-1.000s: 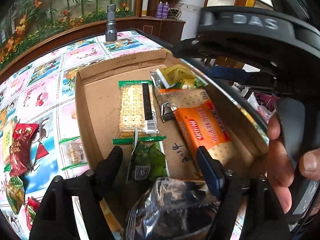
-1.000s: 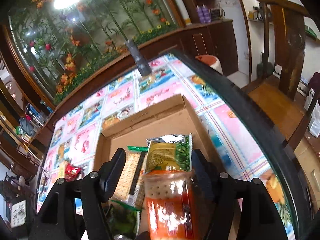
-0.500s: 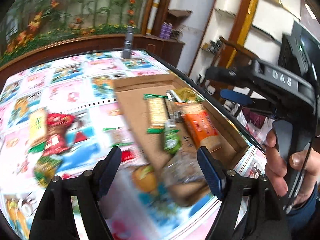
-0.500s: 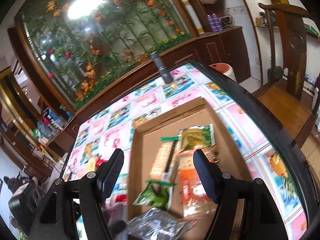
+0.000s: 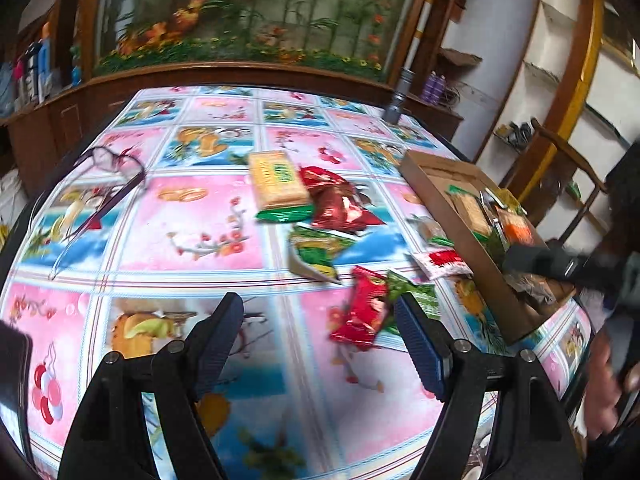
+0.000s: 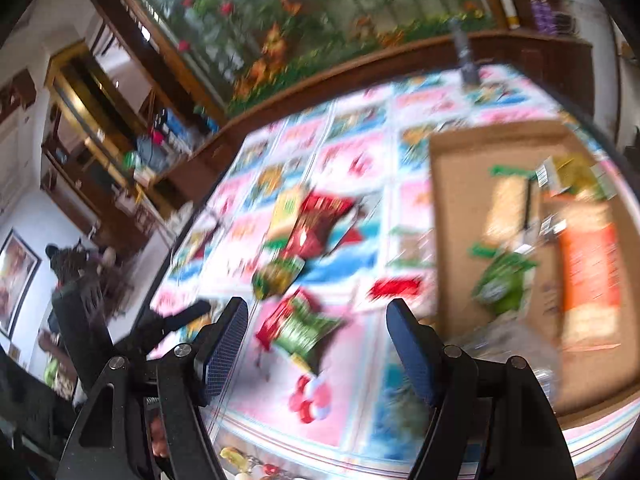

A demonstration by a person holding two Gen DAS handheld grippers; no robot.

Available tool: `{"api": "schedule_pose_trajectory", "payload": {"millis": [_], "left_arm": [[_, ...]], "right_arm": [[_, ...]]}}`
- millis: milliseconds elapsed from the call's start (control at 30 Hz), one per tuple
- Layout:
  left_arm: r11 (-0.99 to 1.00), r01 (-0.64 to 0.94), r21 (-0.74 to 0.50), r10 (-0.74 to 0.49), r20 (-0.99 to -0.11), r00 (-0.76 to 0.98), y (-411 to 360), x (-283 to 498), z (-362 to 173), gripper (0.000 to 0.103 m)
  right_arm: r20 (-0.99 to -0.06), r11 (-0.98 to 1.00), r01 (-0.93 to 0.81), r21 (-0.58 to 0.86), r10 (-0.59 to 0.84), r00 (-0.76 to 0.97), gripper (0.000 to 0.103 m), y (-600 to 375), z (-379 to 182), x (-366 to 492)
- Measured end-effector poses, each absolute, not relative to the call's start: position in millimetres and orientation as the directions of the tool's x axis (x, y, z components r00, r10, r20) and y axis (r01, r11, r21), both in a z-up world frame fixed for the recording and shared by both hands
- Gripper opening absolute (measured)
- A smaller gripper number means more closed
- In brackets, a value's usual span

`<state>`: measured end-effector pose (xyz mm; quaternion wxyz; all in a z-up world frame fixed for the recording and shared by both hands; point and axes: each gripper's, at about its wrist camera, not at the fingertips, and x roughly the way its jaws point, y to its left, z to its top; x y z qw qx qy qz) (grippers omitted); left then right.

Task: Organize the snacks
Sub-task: 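Grasp a small red snack packet with the left tool while the right tool grasps the green Peas Original packet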

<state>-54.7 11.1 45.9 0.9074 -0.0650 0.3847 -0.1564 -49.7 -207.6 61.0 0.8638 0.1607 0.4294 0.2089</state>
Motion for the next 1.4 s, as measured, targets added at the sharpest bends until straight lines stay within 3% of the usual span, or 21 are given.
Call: {"api": "schedule_pose_trajectory", "payload": {"millis": [133,267,400,500,567,867,967,1033,1167,1400], "left_arm": [[0.949,0.216,-0.231,-0.316,-0.662,0.679,20.1,-54.0,46.1,0.073],[0.943,0.215,-0.254,-0.332,-0.663,0.671,23.7,-49.4,43.1,0.057],[0.942,0.213,-0.259,-0.333,-0.66,0.673,26.8,-49.5,42.8,0.057],[0.941,0.221,-0.256,-0.337,-0.663,0.668,26.6,-49.8,42.7,0.057],[0.938,0.242,-0.249,-0.348,-0.67,0.656,23.5,-50.2,42.5,0.057],[0.937,0.299,-0.182,-0.326,-0.763,0.558,-24.1,-40.9,27.5,0.057],[0.943,0.276,-0.189,-0.312,-0.792,0.525,-33.9,-32.9,19.5,0.042],[0.951,0.269,-0.154,-0.28,-0.798,0.534,-40.9,-32.3,18.6,0.039],[0.964,0.243,-0.106,-0.228,-0.801,0.553,-47.5,-30.7,17.8,0.02],[0.953,0.245,-0.181,-0.29,-0.781,0.553,-42.0,-33.8,24.4,0.018]], "right_arm": [[-0.728,0.877,-0.215,0.43,0.478,0.491,0.071,-188.7,40.8,-43.4],[-0.766,0.889,-0.21,0.408,0.458,0.451,0.071,-172.1,25.2,-35.5],[-0.788,0.91,-0.223,0.35,0.415,0.454,0.069,-157.5,19.9,-29.0],[-0.803,0.914,-0.236,0.33,0.403,0.44,0.053,-151.0,12.0,-21.4],[-0.802,0.918,-0.248,0.309,0.392,0.451,0.036,-152.0,11.5,-21.4],[-0.728,0.904,-0.216,0.369,0.426,0.538,0.035,-193.7,31.6,-27.0],[-0.693,0.887,-0.224,0.404,0.457,0.557,0.035,-203.4,40.8,-31.3],[-0.677,0.88,-0.229,0.416,0.468,0.568,0.035,-207.5,45.6,-32.9],[-0.657,0.87,-0.242,0.43,0.485,0.577,0.035,-213.4,50.2,-34.8],[-0.627,0.834,-0.255,0.488,0.539,0.562,0.035,-222.9,51.9,-37.8]]}}
